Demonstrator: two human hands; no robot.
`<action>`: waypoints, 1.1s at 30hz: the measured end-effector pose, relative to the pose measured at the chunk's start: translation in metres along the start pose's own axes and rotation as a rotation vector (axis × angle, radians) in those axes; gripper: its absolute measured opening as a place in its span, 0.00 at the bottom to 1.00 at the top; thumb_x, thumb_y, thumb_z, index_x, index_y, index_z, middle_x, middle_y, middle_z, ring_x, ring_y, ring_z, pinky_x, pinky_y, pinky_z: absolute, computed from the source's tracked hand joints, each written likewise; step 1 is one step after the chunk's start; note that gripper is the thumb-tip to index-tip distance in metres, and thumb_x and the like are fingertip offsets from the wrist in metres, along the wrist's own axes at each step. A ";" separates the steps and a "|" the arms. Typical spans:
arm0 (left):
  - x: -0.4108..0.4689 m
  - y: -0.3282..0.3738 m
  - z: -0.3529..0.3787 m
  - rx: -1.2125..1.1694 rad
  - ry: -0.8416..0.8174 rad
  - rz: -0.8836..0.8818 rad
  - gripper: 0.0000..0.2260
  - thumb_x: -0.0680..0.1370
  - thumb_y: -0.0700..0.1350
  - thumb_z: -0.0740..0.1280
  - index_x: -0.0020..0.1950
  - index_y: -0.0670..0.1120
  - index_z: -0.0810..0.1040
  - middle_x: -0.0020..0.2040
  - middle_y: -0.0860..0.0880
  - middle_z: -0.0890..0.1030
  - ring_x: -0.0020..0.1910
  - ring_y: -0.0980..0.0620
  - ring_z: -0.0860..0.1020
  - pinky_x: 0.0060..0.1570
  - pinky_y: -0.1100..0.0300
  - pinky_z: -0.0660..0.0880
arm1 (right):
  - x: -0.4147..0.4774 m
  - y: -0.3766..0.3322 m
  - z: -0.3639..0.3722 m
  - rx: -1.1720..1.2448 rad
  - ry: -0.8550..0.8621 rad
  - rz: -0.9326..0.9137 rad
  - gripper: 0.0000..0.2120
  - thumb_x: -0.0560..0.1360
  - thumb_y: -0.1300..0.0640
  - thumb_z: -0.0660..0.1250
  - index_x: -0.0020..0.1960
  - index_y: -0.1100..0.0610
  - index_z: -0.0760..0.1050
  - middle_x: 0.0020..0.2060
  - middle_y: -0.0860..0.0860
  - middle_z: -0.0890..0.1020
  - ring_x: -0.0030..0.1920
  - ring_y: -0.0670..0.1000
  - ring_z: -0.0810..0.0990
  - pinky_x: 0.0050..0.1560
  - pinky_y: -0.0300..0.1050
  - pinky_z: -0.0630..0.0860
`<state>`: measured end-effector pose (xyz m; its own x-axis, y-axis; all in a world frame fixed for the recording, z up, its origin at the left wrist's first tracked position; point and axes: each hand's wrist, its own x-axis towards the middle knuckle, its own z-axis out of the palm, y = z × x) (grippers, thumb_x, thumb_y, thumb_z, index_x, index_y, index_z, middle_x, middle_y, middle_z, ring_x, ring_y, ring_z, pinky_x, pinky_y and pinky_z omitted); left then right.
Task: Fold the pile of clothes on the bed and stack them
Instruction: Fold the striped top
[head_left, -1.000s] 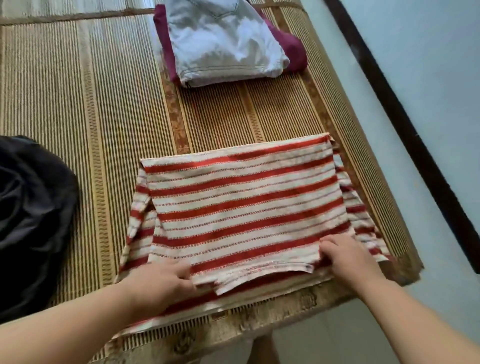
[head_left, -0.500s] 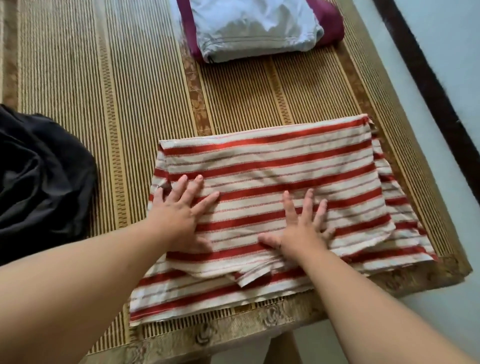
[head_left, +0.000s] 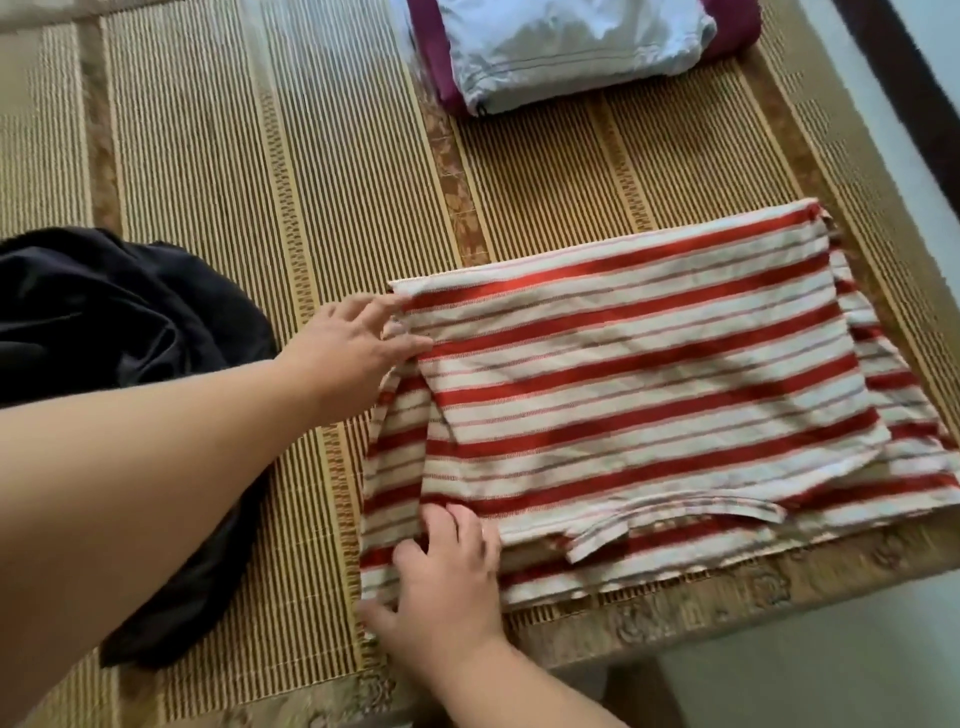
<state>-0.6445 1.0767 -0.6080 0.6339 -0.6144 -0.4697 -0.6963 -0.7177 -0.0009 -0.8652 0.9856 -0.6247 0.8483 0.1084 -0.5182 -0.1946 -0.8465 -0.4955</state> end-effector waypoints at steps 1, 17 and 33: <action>0.003 -0.001 0.000 0.051 -0.021 0.056 0.31 0.76 0.58 0.61 0.74 0.68 0.49 0.79 0.52 0.44 0.77 0.43 0.44 0.73 0.41 0.48 | 0.003 -0.008 0.010 -0.009 -0.071 0.069 0.31 0.68 0.28 0.59 0.58 0.51 0.73 0.74 0.52 0.52 0.74 0.61 0.42 0.64 0.71 0.28; 0.031 -0.009 -0.005 0.244 -0.076 0.237 0.38 0.79 0.54 0.60 0.72 0.61 0.30 0.79 0.55 0.52 0.78 0.50 0.49 0.71 0.41 0.40 | -0.003 0.011 -0.013 0.395 0.077 0.209 0.25 0.73 0.53 0.50 0.67 0.53 0.70 0.69 0.46 0.70 0.70 0.47 0.66 0.71 0.48 0.63; 0.069 0.010 -0.064 0.204 -0.115 0.266 0.11 0.79 0.56 0.58 0.61 0.63 0.71 0.63 0.62 0.75 0.65 0.57 0.69 0.68 0.54 0.62 | -0.061 0.104 -0.126 1.356 0.463 0.444 0.05 0.59 0.57 0.62 0.26 0.52 0.67 0.26 0.52 0.68 0.29 0.50 0.68 0.28 0.43 0.65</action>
<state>-0.5863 1.0062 -0.5838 0.3874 -0.7215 -0.5739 -0.8921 -0.4504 -0.0360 -0.8748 0.8257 -0.5569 0.6253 -0.4104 -0.6638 -0.5471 0.3761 -0.7478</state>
